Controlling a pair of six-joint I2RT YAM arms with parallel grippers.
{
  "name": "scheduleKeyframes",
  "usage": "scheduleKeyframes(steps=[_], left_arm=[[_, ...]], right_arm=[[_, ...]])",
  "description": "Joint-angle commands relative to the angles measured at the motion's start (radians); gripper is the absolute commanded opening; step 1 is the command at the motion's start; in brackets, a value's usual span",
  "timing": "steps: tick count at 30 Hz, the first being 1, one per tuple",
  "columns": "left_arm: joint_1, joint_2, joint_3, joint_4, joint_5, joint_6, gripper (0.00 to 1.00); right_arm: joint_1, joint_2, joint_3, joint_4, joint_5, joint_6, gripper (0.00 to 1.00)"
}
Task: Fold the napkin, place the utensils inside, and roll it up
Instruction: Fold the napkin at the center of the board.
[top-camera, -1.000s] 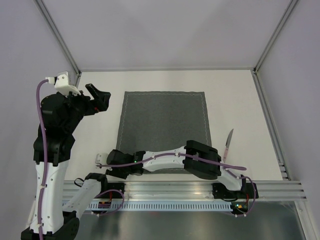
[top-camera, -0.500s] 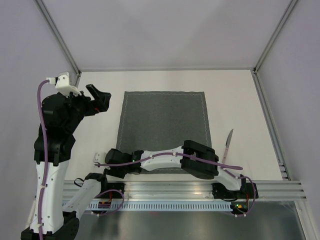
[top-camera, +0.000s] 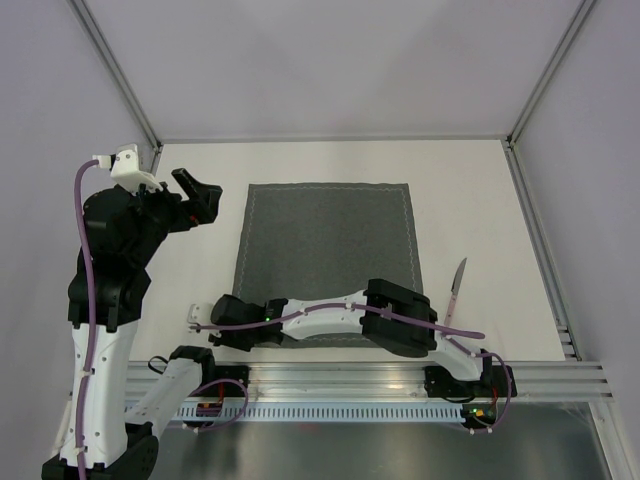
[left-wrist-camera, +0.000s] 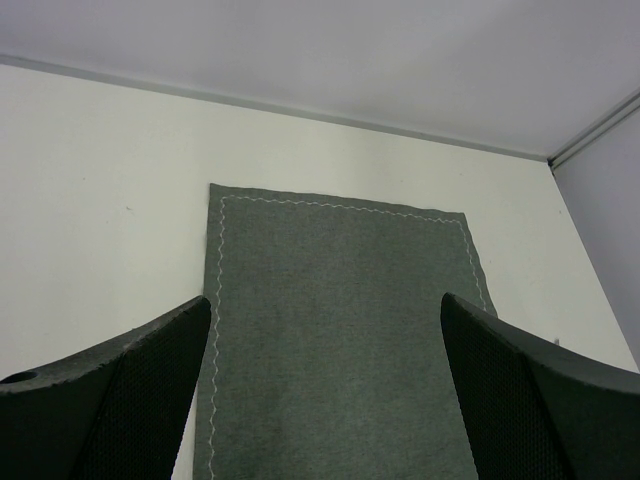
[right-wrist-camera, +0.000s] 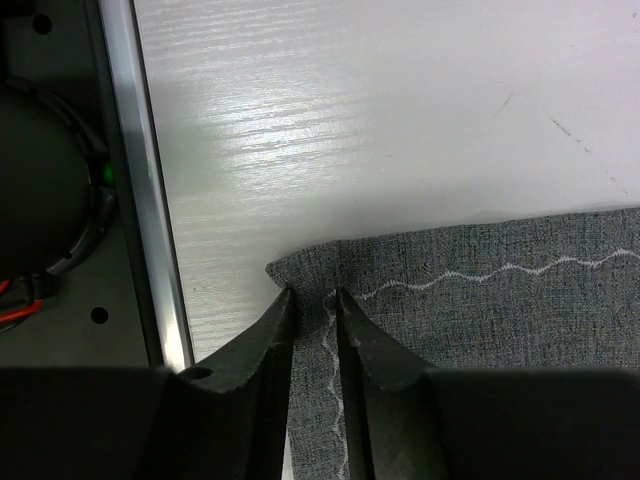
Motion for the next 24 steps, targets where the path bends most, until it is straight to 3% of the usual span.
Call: scheduleKeyframes(steps=[1,14,24], left_arm=[[0.002,0.001,-0.006,0.001,0.014,0.027,1.0],[0.002,0.001,-0.011,0.003,0.011,0.024,1.0],[0.002,-0.001,-0.014,0.001,0.008,0.022,1.0]], right_arm=[[-0.008,0.019,0.004,0.001,-0.03,0.007,0.29],[-0.031,-0.016,0.018,-0.015,-0.041,0.019,0.04],[-0.045,-0.096,0.022,-0.019,-0.041,0.036,0.01]])
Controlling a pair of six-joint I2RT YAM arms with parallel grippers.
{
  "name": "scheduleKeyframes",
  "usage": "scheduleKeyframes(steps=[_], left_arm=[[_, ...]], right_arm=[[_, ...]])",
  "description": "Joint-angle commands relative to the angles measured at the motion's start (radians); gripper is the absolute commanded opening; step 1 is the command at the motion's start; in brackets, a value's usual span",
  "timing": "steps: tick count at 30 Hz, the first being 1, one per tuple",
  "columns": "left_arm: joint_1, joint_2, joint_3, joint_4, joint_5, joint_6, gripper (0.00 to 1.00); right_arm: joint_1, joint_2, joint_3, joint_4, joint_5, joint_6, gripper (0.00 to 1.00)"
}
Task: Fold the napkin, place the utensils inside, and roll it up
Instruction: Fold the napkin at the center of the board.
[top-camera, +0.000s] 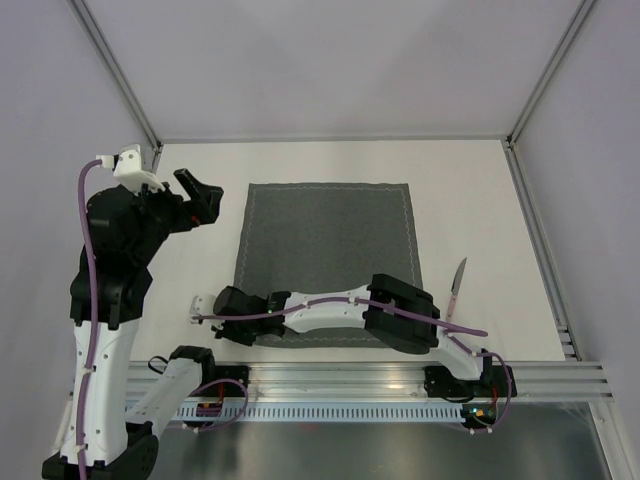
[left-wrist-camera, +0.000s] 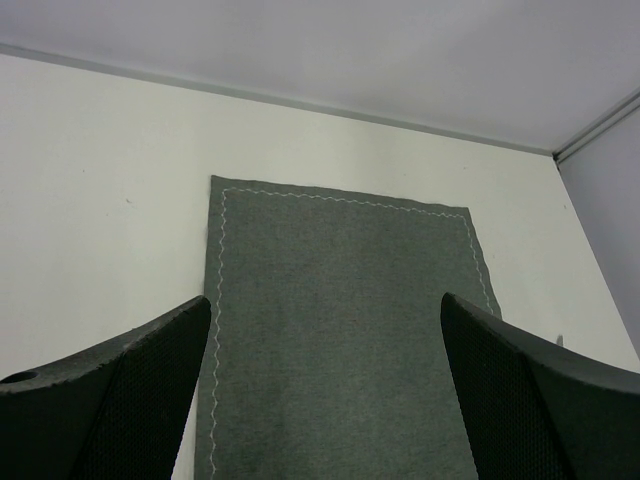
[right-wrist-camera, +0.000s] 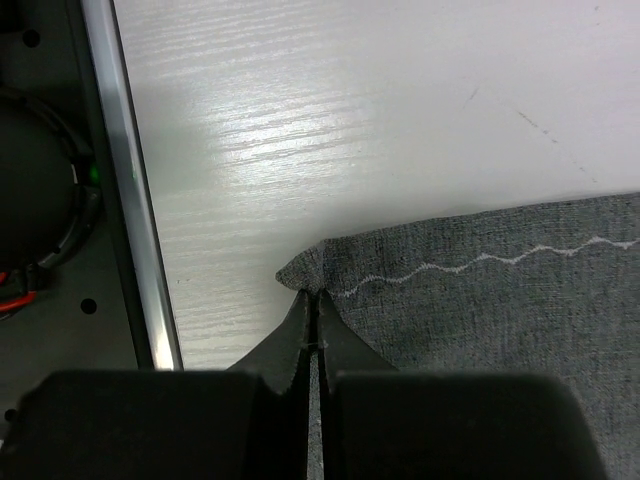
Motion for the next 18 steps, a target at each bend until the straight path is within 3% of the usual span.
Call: scheduleKeyframes(steps=[1,18], left_arm=[[0.002,-0.003,-0.003,0.003,0.006,0.023,1.0],[0.002,0.005,-0.034,0.037,0.019,0.007,1.0]], right_arm=[[-0.014,-0.097,0.022,-0.009,-0.001,0.02,0.01],[-0.133,-0.232,-0.039,-0.036,0.063,0.003,0.0]])
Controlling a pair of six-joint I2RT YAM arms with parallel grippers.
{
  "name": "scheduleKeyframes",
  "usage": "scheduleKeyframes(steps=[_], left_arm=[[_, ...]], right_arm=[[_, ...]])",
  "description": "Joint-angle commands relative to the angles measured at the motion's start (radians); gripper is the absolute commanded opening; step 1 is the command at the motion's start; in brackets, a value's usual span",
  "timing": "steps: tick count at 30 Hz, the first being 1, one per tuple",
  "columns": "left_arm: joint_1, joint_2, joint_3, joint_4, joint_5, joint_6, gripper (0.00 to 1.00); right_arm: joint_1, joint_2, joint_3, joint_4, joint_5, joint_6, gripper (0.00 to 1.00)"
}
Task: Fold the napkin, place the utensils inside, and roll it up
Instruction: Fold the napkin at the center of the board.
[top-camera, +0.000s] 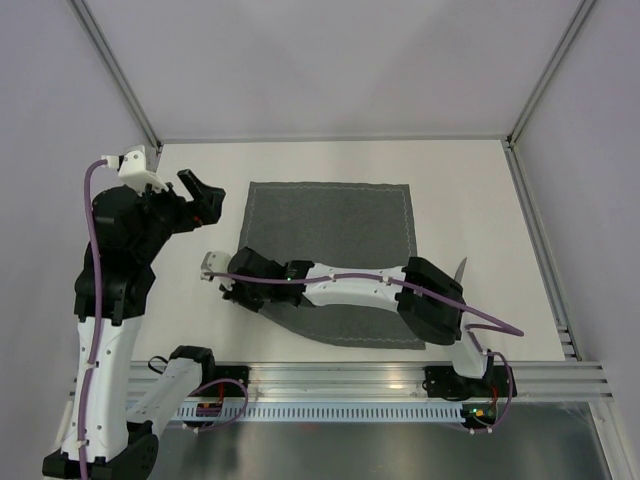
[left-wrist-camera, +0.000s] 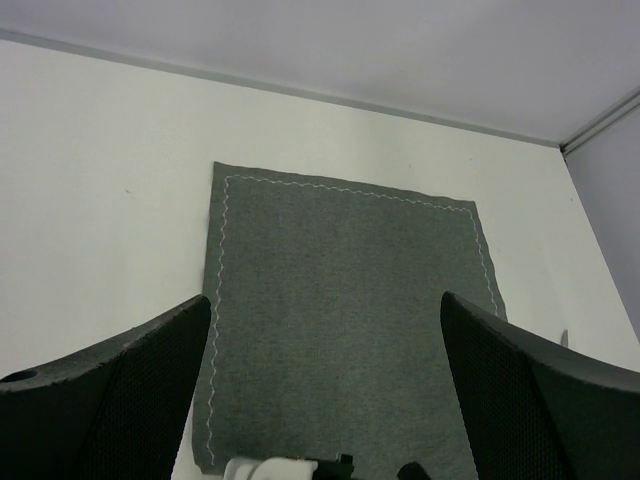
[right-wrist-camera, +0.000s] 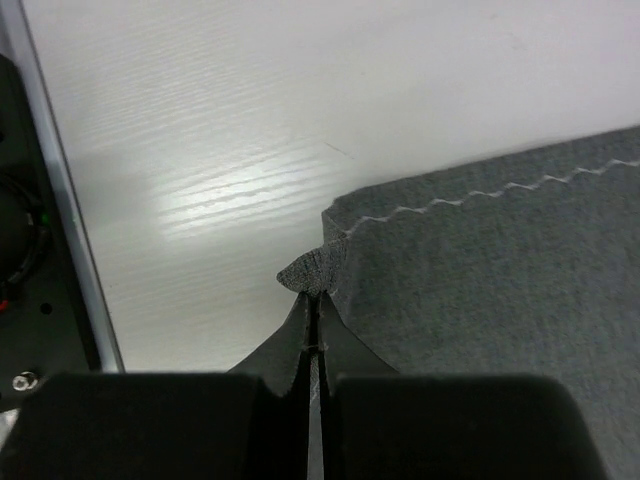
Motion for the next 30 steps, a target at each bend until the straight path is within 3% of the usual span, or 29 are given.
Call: scheduleKeyframes(steps=[1,15,30], left_arm=[[0.002,0.001,-0.012,0.031,0.022,0.007,1.0],[0.002,0.018,-0.048,0.08,0.052,-0.004,1.0],[0.002,0.042,-0.068,0.102,0.067,0.006,1.0]], right_arm=[[-0.046,-0.093,-0.034,-0.01,0.05,-0.007,0.0],[-0.34,-0.235,-0.224,-0.018,0.068,-0.061,0.0],[-0.62,-0.281,-0.304,0.031,0.048,-0.099,0.0]])
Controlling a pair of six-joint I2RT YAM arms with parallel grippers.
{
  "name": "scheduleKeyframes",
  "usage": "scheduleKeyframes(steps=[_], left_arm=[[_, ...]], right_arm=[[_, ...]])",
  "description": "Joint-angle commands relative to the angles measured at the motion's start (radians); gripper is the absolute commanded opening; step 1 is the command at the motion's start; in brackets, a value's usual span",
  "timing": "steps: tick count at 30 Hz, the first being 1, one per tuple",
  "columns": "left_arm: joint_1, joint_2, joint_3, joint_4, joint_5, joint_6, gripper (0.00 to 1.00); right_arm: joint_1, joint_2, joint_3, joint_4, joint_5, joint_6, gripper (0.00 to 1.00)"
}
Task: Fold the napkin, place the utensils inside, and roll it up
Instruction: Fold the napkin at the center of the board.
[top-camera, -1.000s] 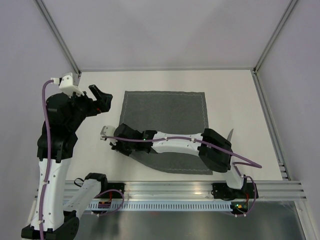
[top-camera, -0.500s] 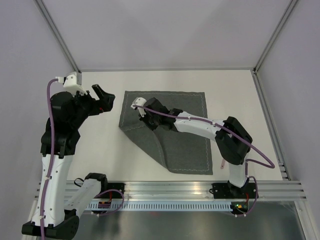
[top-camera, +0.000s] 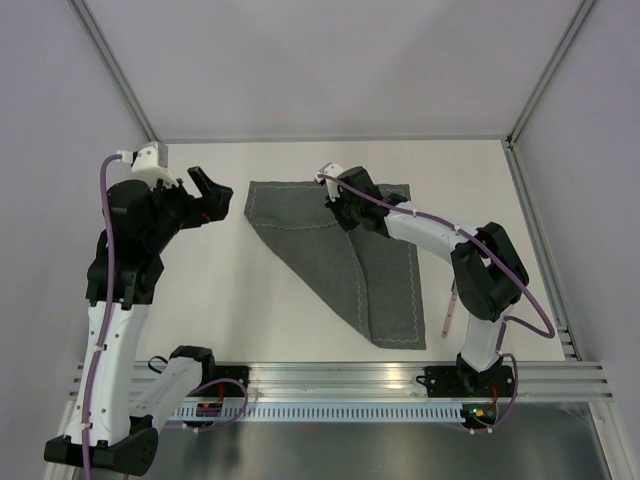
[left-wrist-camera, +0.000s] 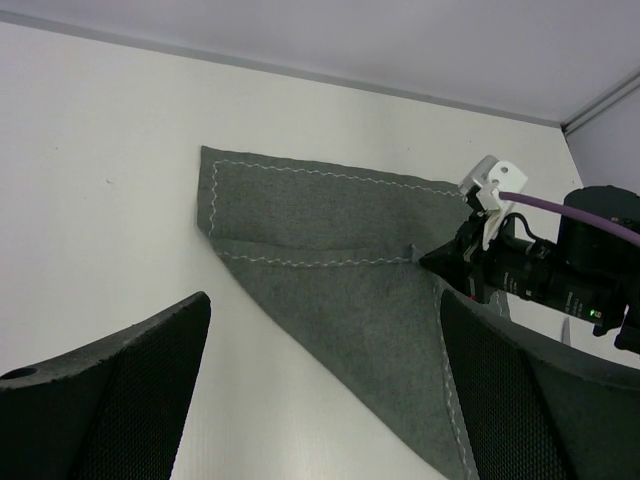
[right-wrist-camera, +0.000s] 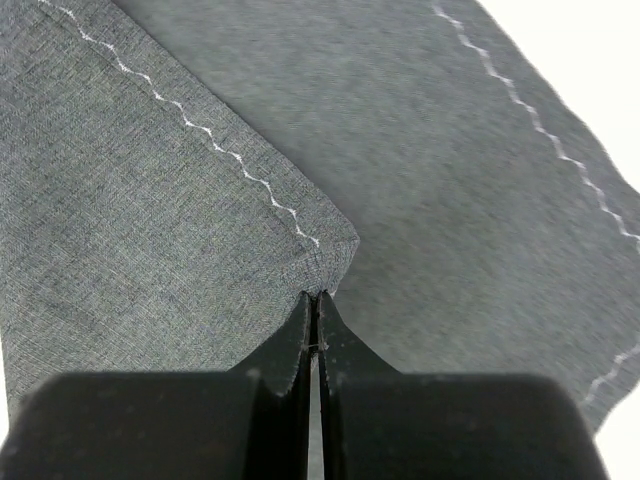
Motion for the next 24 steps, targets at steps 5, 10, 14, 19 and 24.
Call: scheduleKeyframes(steps=[5,10,14,19,24], left_arm=[[0.002,0.01,-0.014,0.042,0.036,0.006,1.0],[0.002,0.014,-0.022,0.049,0.041,0.006,1.0],[0.002,0.022,-0.028,0.057,0.042,0.005,1.0],[0.002,0.034,-0.034,0.066,0.045,0.003,1.0],[0.002,0.037,-0.037,0.072,0.047,-0.002,1.0]], right_arm=[[-0.086,-0.039,-0.002,0.041,0.004,-0.023,0.0],[-0.146,-0.028,0.002,0.052,-0.007,-0.023,0.0],[-0.191,-0.016,0.004,0.058,-0.021,-0.016,0.0],[-0.235,-0.004,0.012,0.068,-0.021,-0.01,0.01],[-0.27,0.024,0.042,0.064,-0.048,-0.011,0.01]])
